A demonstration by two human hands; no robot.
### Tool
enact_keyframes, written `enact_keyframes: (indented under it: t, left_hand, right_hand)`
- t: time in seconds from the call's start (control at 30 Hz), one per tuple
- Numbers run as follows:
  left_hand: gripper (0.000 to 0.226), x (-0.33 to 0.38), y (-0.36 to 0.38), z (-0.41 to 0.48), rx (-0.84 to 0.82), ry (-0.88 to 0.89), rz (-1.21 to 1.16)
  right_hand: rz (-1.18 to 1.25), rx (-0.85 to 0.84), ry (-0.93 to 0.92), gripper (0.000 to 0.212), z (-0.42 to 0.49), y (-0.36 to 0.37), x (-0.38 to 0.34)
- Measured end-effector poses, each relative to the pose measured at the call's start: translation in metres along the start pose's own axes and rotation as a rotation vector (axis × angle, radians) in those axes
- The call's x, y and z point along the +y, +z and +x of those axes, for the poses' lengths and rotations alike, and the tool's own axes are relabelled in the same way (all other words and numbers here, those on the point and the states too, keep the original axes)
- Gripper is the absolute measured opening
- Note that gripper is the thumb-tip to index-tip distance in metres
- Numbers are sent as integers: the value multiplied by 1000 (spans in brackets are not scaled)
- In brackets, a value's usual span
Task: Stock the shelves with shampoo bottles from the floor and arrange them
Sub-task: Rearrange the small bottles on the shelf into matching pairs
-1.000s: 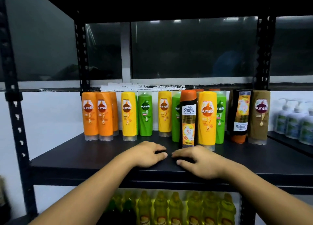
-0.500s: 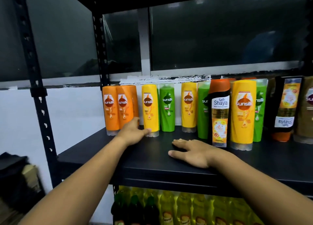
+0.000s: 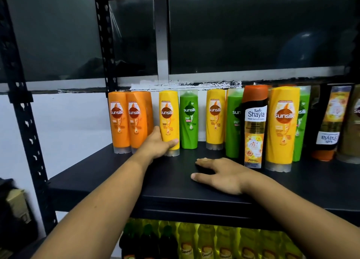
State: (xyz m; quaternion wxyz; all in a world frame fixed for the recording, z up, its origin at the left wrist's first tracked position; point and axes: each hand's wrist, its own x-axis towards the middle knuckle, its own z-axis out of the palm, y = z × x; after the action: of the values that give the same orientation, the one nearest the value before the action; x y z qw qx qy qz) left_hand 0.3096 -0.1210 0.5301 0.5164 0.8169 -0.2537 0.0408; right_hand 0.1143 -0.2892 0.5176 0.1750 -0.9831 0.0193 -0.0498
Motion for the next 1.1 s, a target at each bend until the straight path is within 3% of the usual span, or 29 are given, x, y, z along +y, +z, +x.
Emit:
enact_keyframes:
  t: [0.33,0.53,0.67,0.93,1.1]
  left_hand:
    - [62,23,10,-49,-232,48,-91]
    - [41,30,34,-77,-213,174,174]
    - [9,46,50,-90,-295,249,154]
    - [19,75,88,-98,-454,398,128]
    - [25,67,91,-96,-428,353,31]
  right_hand:
    - [-20,403,95,49,-14,-4,0]
    - [227,471,60,57,-41,-12,8]
    - [277,489,49,58,-67,-18,16]
    - [264,553,87,74,-94,-27,42]
    - [250,634,141,70,-90,-20,48]
